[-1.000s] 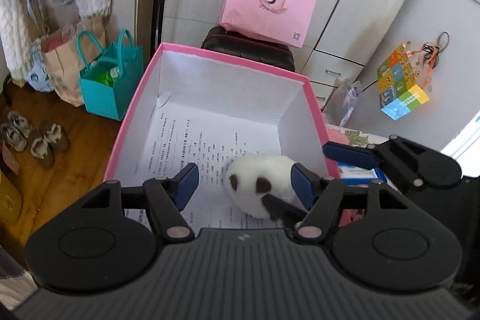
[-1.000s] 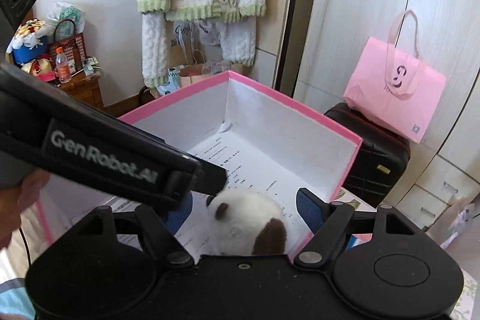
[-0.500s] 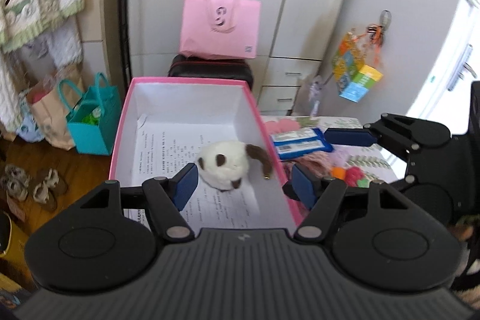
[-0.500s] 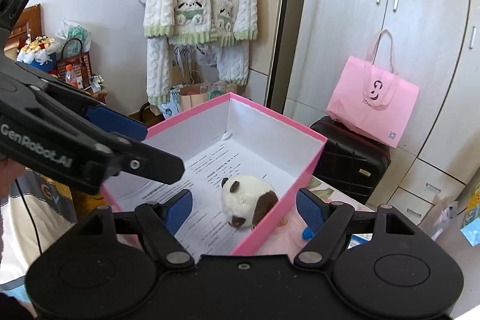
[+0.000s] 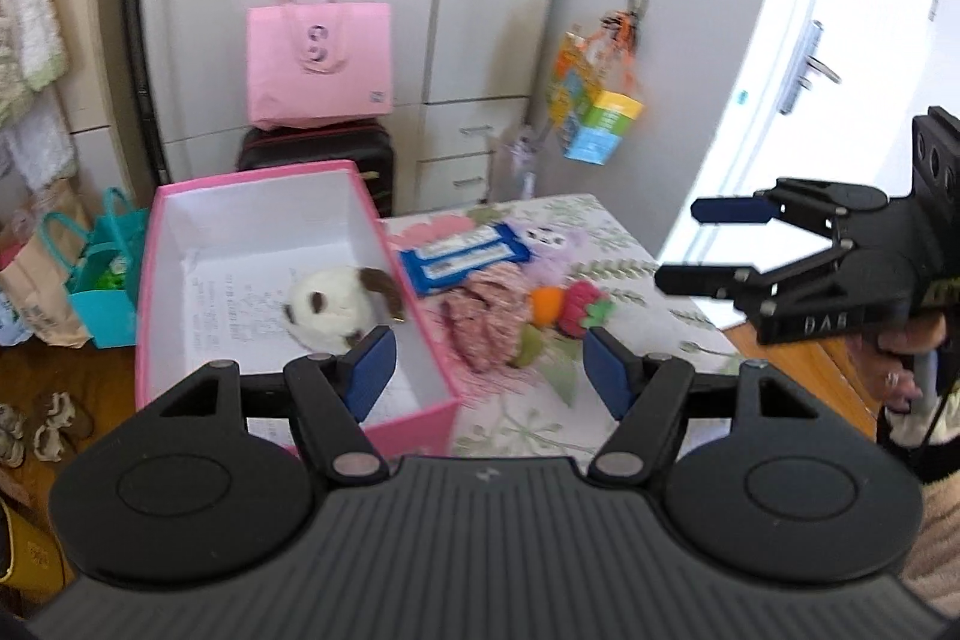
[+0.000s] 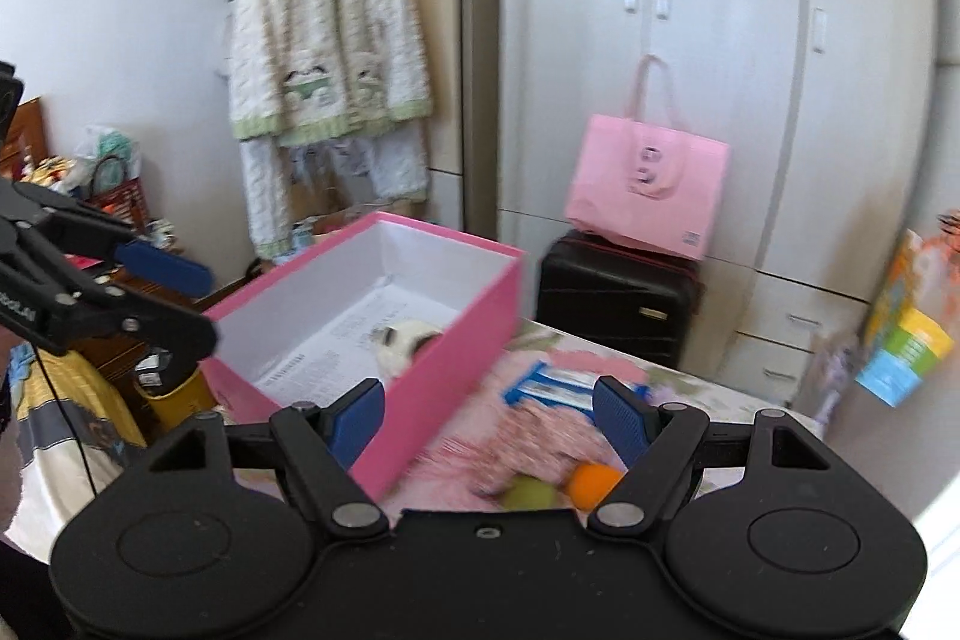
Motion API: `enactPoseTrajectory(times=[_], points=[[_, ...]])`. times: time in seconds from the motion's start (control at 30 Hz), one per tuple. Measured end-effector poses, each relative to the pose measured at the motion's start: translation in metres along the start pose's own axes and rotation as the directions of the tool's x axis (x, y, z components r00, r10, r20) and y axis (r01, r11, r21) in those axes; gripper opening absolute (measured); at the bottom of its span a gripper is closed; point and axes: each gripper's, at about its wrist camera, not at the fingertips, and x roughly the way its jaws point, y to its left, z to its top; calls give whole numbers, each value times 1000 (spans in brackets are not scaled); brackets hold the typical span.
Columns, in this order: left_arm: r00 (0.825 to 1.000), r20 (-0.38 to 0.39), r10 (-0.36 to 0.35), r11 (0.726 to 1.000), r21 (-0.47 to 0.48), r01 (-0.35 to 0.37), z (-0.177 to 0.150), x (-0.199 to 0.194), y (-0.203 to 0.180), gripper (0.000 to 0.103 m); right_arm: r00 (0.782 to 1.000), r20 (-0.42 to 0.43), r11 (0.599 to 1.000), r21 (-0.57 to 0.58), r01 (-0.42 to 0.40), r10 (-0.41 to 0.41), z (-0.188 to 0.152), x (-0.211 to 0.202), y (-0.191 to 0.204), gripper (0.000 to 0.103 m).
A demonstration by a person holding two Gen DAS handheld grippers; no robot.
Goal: Organize soft objects
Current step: 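Move the left tool to the pink floral cloth while the right tool approaches the mesh puff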
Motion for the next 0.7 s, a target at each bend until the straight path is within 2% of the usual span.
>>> enactPoseTrajectory(times=[0.13,0.33,0.7], points=[[999,-25,-34,999,34,35,-4,7,-15,68,999,-6,998,23,50,-50,-16,-17,-22,81],[996,-68,-63,995,74,68,-8,27,-35,68,998,-21,996,63,65,-64,-43,-26,-43,82],[987,-145,-67,995,62,76,-15,84,-61,68,997,-78,999,-35,-3,0,-71,-3,-49,83]])
